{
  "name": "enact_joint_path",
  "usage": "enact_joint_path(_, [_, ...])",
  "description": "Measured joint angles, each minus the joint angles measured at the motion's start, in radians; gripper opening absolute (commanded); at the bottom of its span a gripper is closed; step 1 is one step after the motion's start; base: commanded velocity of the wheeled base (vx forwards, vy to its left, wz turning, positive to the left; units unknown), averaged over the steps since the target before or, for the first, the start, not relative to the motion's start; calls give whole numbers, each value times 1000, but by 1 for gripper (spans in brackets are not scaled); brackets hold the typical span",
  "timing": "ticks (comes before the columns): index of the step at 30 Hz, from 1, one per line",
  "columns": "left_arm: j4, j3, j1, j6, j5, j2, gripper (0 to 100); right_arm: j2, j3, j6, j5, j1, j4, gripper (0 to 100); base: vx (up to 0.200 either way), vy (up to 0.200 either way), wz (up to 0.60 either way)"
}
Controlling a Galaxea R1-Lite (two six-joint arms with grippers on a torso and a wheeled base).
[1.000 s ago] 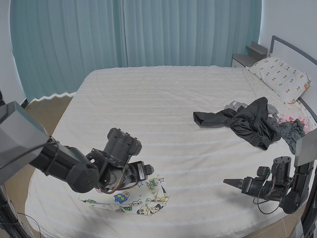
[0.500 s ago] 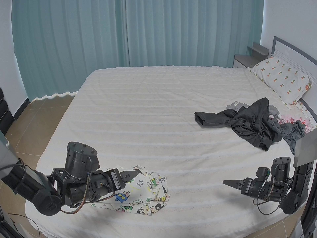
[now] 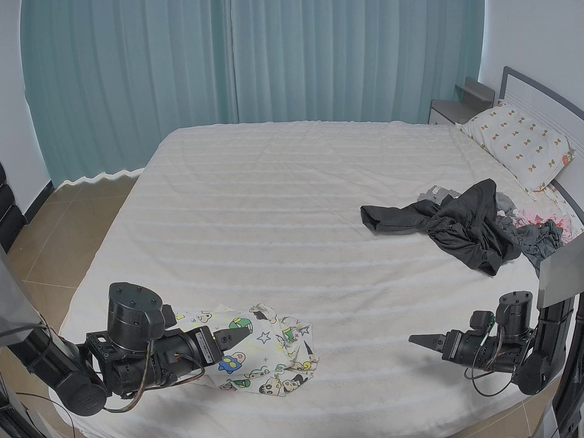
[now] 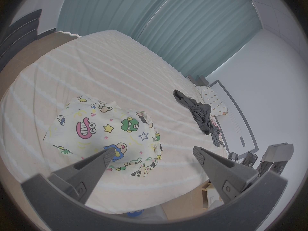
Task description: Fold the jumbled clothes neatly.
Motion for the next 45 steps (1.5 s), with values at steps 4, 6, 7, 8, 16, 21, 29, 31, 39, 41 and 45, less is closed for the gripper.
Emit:
enact_joint_path(4, [-2,7,1,-1,-5,3,100,1,0,0,0,0,0,100,0,0,0])
enact_joint_path(6, [-1,8,1,-2,-5,5,100,2,0,0,0,0,0,100,0,0,0])
enact_joint_path(7, [-1,8,1,-3,-5,6,100,3,0,0,0,1,0,100,0,0,0])
enact_joint_path(8, [-1,9,1,-3,-5,6,100,3,0,0,0,1,0,100,0,0,0])
enact_joint_path(16, [-3,7,1,-3,-5,23,100,3,0,0,0,1,0,100,-150,0,0])
enact_joint_path(21, [-3,6,4,-3,-5,32,100,3,0,0,0,2,0,100,0,0,0])
enact_joint_path(29, [-4,5,5,-23,-6,37,100,2,-1,0,0,2,0,100,-75,0,0])
enact_joint_path(31, [-5,4,5,-24,-6,38,100,2,-1,0,0,2,0,100,0,0,0])
enact_joint_path(39, [-7,-3,6,-27,-6,40,100,2,0,0,-1,2,0,100,0,0,0])
enact_joint_path(41, [-15,-4,14,-27,-7,40,100,2,-1,-1,-1,2,0,100,0,0,0])
enact_joint_path(45, [-48,-3,36,-28,-22,42,100,2,-2,-2,-1,2,0,100,0,150,0])
